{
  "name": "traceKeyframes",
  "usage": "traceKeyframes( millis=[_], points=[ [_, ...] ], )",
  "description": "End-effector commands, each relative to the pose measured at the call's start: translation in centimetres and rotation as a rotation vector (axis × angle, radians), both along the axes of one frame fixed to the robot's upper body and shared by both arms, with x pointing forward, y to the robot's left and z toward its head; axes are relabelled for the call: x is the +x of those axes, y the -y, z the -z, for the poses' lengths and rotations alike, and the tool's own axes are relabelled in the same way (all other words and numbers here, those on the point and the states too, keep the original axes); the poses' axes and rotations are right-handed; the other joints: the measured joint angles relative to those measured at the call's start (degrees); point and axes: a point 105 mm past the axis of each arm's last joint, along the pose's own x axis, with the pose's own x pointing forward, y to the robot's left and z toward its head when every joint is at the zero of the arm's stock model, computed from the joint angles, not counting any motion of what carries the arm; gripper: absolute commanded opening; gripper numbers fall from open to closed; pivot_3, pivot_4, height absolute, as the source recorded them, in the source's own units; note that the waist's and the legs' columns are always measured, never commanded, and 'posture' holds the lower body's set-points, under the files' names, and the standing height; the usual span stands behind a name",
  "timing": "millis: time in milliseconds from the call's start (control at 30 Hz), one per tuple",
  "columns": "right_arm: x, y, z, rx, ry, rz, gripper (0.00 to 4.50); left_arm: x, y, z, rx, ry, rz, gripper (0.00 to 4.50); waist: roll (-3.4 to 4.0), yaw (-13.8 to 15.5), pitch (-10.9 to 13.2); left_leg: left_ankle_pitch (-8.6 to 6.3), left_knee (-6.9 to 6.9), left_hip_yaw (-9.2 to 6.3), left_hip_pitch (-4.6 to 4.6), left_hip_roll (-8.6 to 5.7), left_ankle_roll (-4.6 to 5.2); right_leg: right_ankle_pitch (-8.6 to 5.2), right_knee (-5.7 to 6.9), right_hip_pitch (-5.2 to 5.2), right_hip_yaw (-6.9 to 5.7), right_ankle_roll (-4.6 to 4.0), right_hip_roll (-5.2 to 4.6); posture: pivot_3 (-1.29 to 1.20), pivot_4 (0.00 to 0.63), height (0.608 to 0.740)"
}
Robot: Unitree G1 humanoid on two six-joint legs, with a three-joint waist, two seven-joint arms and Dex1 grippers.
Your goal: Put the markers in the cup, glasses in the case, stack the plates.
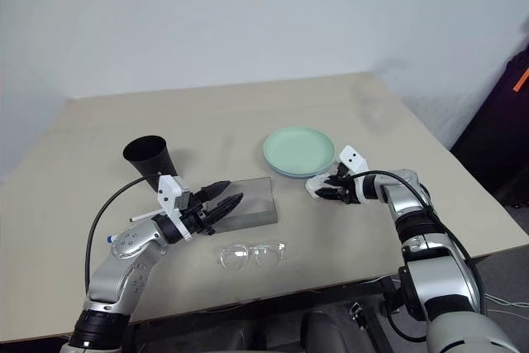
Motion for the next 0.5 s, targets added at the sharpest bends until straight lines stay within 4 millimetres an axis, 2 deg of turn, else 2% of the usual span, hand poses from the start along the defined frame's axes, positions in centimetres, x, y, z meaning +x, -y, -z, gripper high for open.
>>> traceKeyframes(
  millis=[33, 100, 167, 300, 400, 500],
  points=[
    [0.9, -0.1, -1.8, -0.003, 0.074, -0.014, 1.16, 0.1, 0.0, -1.5, -0.004, 0.064, 0.001, 2.42, 0.0, 0.0, 0.0, 0.0, 0.0, 0.0, 0.0, 0.0, 0.0, 0.0, 0.0, 0.0, 0.0, 0.0, 0.0, 0.0, 0.0, 0.74],
    [0.8, -0.1, -2.2, 0.008, 0.08, -0.025, 0.48, 0.0, 0.0, -1.4, -0.003, 0.063, 0.0, 2.42, 0.0, 0.0, 0.0, 0.0, 0.0, 0.0, 0.01, 0.0, 0.0, 0.0, 0.0, 0.01, 0.0, 0.0, 0.0, 0.0, 0.0, 0.74],
    [0.6, -0.2, -3.0, 0.037, 0.087, -0.051, 0.14, 0.1, 0.0, -1.4, -0.003, 0.063, -0.001, 2.42, 0.0, 0.0, 0.0, 0.0, 0.01, 0.01, 0.01, 0.01, 0.0, 0.0, 0.0, 0.01, 0.0, 0.0, 0.01, 0.0, 0.0, 0.74],
    [-0.6, -0.8, -6.2, 0.148, 0.1, -0.167, 0.06, 0.1, -0.1, -1.4, -0.001, 0.063, -0.001, 2.42, 0.01, 0.0, 0.0, 0.01, 0.01, 0.0, 0.0, 0.0, 0.01, 0.0, 0.01, 0.0, 0.0, 0.0, 0.01, 0.0, 0.0, 0.74],
    [0.4, -1.1, -8.9, 0.201, 0.171, -0.135, 0.06, 0.1, -0.1, -1.4, -0.001, 0.063, 0.001, 2.42, 0.0, 0.0, 0.0, 0.0, 0.0, -0.02, 0.01, 0.01, 0.01, 0.0, 0.01, 0.01, 0.0, 0.0, 0.01, 0.0, 0.0, 0.74],
    [1.6, -1.4, -10.5, 0.219, 0.22, -0.082, 0.06, 0.2, 0.0, -1.4, -0.001, 0.064, 0.003, 2.42, 0.01, 0.0, 0.0, -0.04, 0.01, 0.0, 0.02, 0.03, -0.07, 0.0, 0.01, 0.0, -0.02, 0.0, 0.0, 0.0, 0.0, 0.74]
  ],
)
